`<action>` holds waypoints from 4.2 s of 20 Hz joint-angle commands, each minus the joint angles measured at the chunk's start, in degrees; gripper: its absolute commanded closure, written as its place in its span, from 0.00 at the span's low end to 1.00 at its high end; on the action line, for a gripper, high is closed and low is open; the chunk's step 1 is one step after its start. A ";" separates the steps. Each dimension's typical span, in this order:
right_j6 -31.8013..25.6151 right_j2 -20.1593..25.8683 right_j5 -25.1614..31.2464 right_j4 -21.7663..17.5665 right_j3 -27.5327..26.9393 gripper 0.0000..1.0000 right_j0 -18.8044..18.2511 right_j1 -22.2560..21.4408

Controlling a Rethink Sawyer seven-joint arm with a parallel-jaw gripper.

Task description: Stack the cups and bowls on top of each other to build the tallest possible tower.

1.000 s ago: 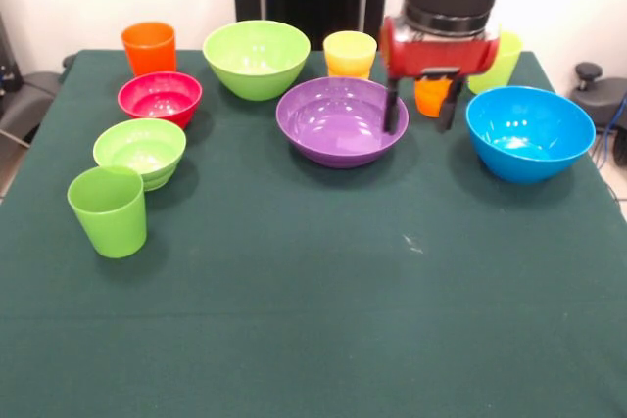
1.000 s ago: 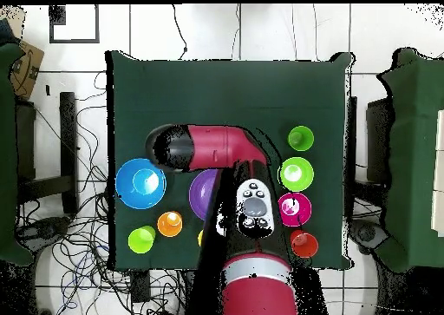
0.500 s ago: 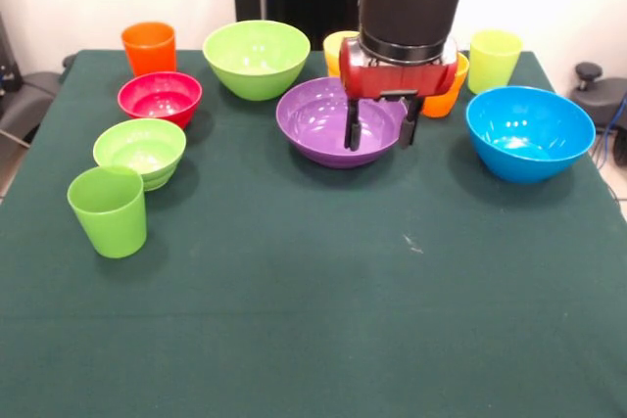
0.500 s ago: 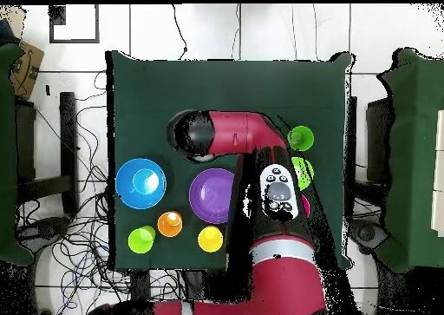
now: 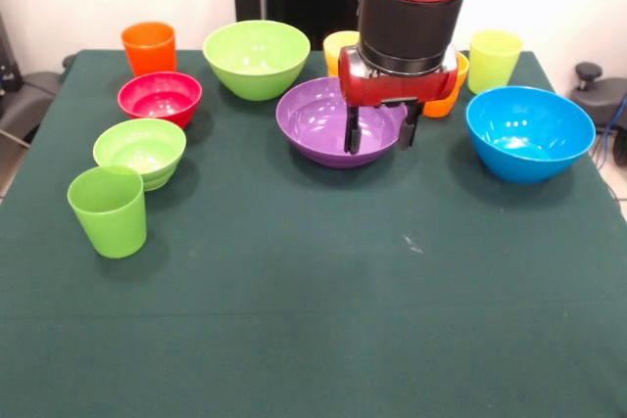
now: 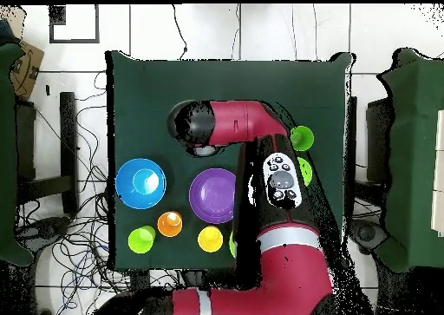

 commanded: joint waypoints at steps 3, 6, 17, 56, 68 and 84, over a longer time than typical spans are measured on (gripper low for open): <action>-14.17 7.89 5.05 -5.50 -1.09 0.00 -1.13 0.59; -13.85 8.36 5.19 -5.87 -0.97 0.00 -1.43 0.49; -13.25 10.61 5.50 -4.59 3.72 0.00 -4.00 -2.32; -5.51 21.77 -0.46 -8.91 21.81 0.00 -17.62 -15.70; -1.21 17.26 -5.06 -13.40 28.20 0.00 -16.38 -17.08; 3.34 12.39 -6.77 -13.69 22.40 0.00 -10.50 -13.32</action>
